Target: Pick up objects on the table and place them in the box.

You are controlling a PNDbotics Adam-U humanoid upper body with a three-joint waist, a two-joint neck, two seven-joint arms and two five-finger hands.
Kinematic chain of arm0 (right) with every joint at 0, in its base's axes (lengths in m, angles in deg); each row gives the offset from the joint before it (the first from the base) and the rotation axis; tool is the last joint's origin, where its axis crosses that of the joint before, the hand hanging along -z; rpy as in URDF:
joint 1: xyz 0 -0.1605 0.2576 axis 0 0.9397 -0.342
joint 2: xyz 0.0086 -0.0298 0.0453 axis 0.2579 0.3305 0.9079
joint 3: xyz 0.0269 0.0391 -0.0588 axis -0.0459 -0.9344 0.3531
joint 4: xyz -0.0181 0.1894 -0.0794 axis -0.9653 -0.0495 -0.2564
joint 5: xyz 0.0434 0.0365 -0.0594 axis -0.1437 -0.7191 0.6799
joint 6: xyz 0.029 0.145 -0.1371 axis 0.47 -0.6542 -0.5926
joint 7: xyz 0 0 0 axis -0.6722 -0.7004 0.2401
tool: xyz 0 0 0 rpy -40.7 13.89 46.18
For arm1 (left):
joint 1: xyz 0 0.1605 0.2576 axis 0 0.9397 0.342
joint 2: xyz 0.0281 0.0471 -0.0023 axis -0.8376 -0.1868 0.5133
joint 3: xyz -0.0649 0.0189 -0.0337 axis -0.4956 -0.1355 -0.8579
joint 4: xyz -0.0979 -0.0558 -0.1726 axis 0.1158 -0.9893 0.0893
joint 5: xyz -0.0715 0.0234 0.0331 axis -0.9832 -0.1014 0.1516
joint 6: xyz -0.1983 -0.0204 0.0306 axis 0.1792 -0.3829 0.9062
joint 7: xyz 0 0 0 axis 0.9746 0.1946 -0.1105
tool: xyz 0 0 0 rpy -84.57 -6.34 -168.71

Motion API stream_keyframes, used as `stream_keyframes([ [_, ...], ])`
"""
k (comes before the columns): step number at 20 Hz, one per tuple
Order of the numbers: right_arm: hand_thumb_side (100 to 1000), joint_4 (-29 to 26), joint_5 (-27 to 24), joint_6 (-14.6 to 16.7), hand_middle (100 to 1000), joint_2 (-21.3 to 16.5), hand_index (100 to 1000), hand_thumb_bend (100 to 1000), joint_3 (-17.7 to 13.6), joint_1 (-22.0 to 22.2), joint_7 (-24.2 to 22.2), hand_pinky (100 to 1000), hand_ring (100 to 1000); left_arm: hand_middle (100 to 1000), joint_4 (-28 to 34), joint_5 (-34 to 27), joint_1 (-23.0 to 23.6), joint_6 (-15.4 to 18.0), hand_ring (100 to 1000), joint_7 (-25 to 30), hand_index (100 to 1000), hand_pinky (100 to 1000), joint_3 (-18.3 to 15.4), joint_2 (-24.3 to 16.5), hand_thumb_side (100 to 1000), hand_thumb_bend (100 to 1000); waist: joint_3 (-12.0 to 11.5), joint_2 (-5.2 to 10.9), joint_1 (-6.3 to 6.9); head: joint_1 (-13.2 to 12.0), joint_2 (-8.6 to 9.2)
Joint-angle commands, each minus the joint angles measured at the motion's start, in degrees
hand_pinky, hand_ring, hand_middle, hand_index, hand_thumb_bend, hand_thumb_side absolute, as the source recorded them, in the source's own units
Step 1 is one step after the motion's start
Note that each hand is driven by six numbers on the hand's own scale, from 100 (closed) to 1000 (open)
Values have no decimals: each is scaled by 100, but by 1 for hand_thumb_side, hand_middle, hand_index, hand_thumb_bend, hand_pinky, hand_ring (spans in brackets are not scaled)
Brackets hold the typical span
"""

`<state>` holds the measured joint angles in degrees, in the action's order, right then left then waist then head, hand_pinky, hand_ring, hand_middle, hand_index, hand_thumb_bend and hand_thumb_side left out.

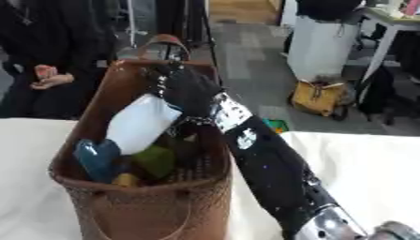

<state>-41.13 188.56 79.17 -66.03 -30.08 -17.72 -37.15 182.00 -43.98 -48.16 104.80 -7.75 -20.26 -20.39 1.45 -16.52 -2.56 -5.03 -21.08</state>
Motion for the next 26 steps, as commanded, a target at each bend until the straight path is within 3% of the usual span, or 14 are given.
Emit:
stream_keyframes([
  [1, 620, 32, 269, 940, 917, -134, 829, 100, -36, -166, 1079, 755, 980, 829, 82, -21, -31, 1, 690, 11, 688, 721, -5, -66, 947, 100, 7, 87, 37, -1, 34],
  [4, 683, 90, 551, 858, 956, -136, 890, 100, -39, -195, 1080, 761, 998, 830, 82, -26, -20, 0, 690, 14, 688, 721, -3, -61, 948, 100, 16, 88, 45, 9, 30],
  [5, 854, 109, 645, 833, 1000, -142, 1000, 173, -37, -203, 1050, 771, 1000, 830, 82, -27, -18, -1, 690, 14, 688, 721, -3, -61, 948, 100, 20, 89, 47, 11, 33],
  [7, 885, 153, 812, 762, 1000, -151, 1000, 190, -65, -219, 948, 775, 1000, 830, 82, -26, -15, -3, 690, 14, 688, 721, -3, -59, 948, 100, 25, 89, 54, 16, 35],
  [13, 923, 142, 793, 740, 1000, -130, 1000, 146, -191, -262, 622, 781, 1000, 830, 82, -21, -5, -9, 691, 6, 689, 722, -5, -54, 949, 100, 25, 94, 66, 25, 34],
  [19, 970, -43, 230, 1058, 1000, -60, 1000, 100, -265, -355, 193, 790, 1000, 831, 82, -26, -2, -9, 692, 16, 690, 723, 4, -50, 950, 100, 35, 109, 63, 32, 51],
  [26, 979, -222, -471, 1268, 1000, -59, 1000, 134, -274, -402, -559, 794, 1000, 832, 82, -26, 5, -9, 694, 22, 693, 727, 2, -53, 950, 100, 24, 136, 51, 50, 61],
])
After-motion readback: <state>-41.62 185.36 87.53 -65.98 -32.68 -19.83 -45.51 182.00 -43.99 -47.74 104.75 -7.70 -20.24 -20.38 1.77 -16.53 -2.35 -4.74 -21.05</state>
